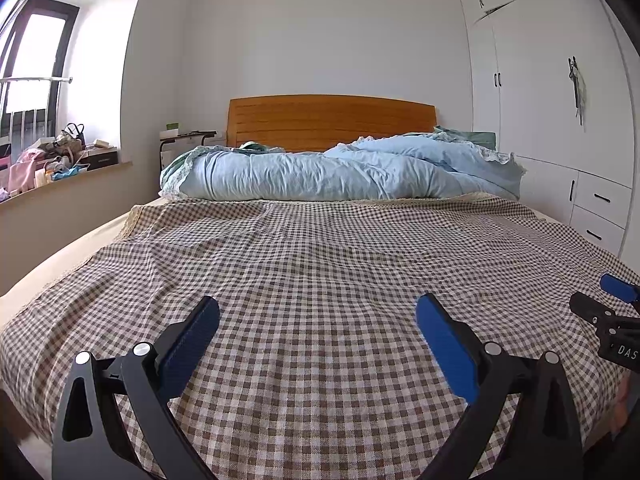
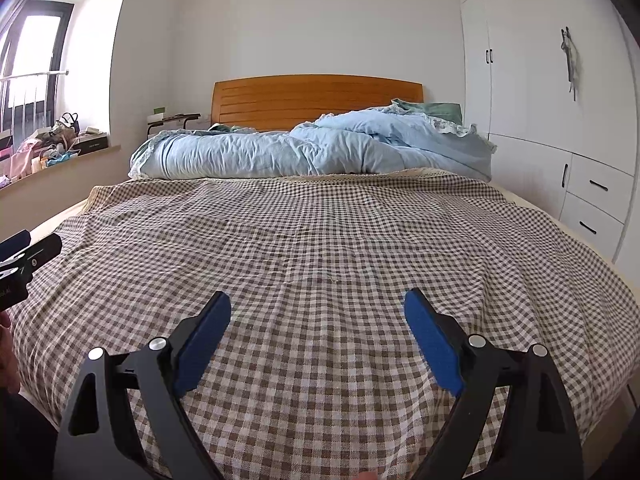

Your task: Collect trash

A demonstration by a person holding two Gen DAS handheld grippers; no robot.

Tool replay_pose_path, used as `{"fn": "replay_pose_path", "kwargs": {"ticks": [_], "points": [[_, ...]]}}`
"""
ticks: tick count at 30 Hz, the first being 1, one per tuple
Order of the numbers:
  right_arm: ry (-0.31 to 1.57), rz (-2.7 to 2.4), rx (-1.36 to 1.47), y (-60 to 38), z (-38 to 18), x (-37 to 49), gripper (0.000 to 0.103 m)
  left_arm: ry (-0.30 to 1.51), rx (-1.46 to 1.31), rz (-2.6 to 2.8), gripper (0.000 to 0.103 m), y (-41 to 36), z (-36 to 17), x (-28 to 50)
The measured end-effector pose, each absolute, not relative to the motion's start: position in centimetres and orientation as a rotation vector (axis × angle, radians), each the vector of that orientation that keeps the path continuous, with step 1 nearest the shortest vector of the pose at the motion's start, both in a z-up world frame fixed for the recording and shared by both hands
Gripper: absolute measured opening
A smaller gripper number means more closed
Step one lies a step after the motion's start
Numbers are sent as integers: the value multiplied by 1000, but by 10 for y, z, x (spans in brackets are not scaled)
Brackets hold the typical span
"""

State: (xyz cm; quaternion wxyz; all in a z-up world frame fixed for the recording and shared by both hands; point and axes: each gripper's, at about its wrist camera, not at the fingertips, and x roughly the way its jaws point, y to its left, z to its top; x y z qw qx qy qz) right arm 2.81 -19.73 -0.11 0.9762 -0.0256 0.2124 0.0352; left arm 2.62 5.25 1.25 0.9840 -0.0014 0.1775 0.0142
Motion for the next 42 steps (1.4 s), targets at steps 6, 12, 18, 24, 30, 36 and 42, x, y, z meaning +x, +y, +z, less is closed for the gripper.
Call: {"fn": "replay_pose_path", "kwargs": {"ticks": [6, 12, 18, 24, 30, 36, 42], "points": [[425, 72, -58, -196, -2, 29, 85, 357, -4, 29, 95, 52, 12, 26], [431, 66, -61, -194, -3, 30, 85, 361, -1, 31, 95, 51, 12, 26], [431, 58, -42, -197, -3, 31, 85, 356, -9, 30, 95, 51, 13, 25], [428, 55, -44, -198, -3, 30, 85, 356, -14, 27, 95, 52, 13, 24], [428, 55, -42, -198, -3, 30, 85, 359, -16, 25, 95, 51, 12, 25], [429, 53, -42, -198, -3, 30, 85, 370, -11, 20, 95, 49, 12, 26], [432, 52, -44, -198, -3, 29, 85, 353, 0, 18, 95, 49, 12, 23]]}}
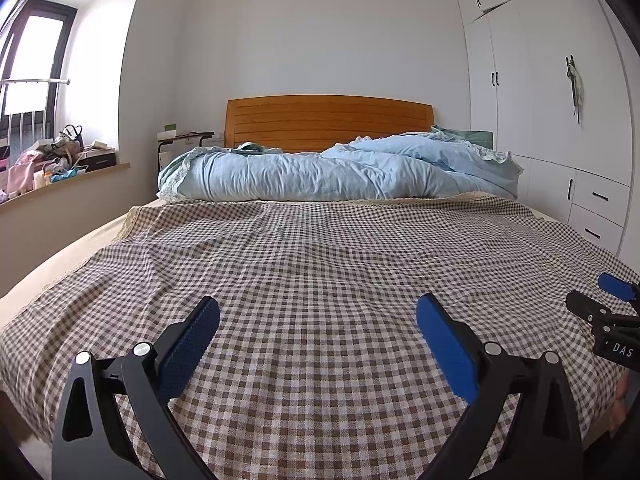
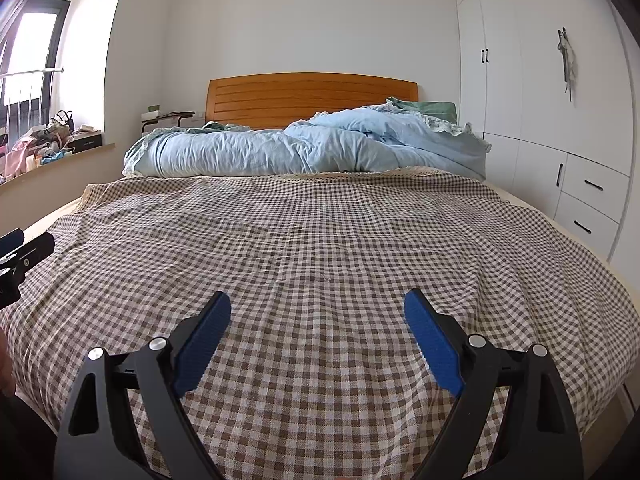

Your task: Collect trash

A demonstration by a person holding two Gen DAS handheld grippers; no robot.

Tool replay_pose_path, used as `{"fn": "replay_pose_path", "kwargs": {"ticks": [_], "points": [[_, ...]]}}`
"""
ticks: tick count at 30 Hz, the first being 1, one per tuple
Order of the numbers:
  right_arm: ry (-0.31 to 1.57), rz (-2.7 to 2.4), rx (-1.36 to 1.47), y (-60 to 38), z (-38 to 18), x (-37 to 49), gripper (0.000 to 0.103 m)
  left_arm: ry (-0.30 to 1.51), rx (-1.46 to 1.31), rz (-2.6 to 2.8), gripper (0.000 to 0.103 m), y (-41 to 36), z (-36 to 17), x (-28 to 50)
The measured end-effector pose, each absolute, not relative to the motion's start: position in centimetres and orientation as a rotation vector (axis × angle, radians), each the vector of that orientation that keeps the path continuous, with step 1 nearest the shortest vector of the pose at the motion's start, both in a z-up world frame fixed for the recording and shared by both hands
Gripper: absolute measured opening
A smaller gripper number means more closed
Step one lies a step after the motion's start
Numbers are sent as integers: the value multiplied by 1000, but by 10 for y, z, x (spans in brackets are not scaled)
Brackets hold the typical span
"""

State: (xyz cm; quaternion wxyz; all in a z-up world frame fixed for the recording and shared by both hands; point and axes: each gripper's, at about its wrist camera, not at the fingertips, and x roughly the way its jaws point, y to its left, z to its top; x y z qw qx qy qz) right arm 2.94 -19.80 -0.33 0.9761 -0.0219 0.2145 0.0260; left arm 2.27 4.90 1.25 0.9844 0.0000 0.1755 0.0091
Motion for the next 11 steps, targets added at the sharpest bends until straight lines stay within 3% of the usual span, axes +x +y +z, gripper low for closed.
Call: {"fn": "replay_pose_path", "kwargs": {"ticks": [11], "points": [[434, 50, -45, -198, -4, 30, 85, 360, -2, 11, 95, 49, 12, 25]]}}
